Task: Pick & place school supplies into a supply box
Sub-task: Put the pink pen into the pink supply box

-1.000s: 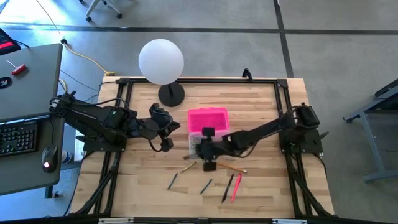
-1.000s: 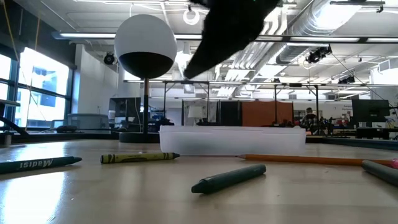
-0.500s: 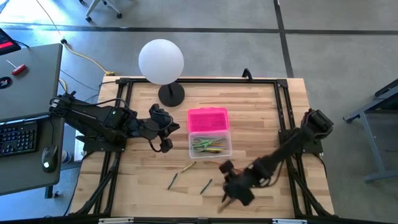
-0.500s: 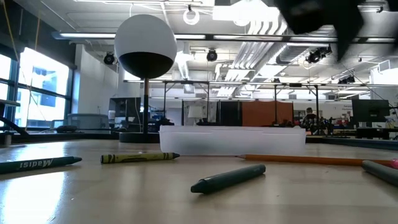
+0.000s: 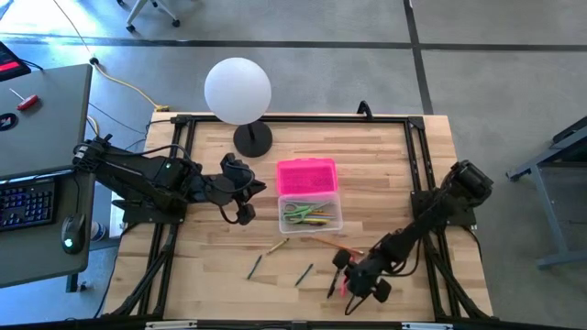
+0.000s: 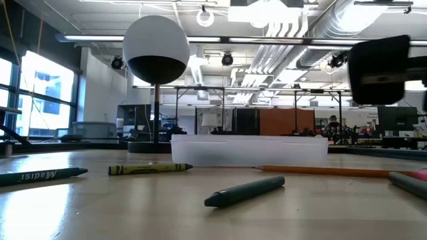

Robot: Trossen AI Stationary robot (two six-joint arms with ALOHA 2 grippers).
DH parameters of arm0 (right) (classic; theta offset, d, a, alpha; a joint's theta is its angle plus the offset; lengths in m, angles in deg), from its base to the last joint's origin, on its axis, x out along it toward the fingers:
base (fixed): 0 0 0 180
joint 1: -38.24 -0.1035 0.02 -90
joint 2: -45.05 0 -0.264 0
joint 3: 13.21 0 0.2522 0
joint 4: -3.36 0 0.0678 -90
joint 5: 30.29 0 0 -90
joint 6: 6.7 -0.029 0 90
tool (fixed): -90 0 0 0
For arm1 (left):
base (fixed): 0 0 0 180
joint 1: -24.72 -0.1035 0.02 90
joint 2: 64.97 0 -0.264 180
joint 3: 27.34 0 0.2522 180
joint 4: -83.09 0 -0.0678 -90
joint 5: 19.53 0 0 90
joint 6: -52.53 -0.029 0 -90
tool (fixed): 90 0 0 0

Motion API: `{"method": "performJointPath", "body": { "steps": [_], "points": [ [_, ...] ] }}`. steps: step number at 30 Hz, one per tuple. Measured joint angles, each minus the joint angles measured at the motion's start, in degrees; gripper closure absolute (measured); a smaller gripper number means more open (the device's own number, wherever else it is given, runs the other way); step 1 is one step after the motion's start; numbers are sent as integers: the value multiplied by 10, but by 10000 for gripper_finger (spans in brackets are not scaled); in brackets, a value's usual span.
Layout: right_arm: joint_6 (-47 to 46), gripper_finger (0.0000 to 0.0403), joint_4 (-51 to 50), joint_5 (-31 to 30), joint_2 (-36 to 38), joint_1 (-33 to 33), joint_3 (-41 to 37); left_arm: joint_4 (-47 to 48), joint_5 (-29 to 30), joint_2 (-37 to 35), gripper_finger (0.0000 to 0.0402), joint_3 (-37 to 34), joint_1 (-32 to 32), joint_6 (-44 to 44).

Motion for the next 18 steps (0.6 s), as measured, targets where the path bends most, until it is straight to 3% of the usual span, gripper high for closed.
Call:
{"method": "performJointPath", "body": {
  "steps": [10,18],
  "points": [
    [82,327,12,76,1,34,-29,0,0,0,339,0,0,10],
    [106,328,171,89,3,54,-119,1,0,0,339,0,0,11]
  ]
}}
